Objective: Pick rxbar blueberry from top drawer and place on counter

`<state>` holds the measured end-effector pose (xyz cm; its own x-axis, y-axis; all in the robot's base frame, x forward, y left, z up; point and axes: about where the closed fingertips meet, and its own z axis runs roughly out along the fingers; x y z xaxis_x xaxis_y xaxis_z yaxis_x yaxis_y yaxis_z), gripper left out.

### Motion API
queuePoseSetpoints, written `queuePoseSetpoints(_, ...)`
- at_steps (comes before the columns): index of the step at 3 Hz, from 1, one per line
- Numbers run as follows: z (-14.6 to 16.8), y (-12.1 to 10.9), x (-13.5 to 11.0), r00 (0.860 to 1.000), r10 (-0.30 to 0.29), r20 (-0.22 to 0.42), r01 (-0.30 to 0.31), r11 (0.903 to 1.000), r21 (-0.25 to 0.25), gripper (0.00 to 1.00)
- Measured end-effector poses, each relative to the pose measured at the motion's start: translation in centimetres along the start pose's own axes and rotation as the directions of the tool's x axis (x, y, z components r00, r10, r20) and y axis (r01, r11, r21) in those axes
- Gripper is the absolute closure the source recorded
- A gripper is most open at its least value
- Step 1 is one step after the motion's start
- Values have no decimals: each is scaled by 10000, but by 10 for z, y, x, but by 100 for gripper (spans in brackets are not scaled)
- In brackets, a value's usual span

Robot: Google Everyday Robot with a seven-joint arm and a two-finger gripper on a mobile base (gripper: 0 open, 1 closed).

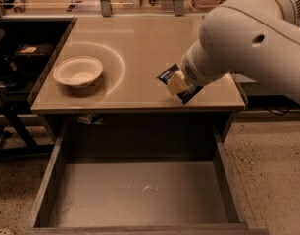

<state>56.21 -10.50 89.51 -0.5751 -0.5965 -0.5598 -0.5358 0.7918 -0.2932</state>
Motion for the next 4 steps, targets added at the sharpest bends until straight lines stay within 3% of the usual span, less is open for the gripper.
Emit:
queuePoseSetpoints(1, 21, -18, -28, 10000, -28, -46, 27, 9999, -98, 100)
queuePoseSetpoints(2, 53, -25, -49, 9998, 61, -166, -69, 9987, -505, 100)
queuePoseSetpoints(4, 124, -5, -56, 9977, -60, -672, -47, 9875, -1576, 100)
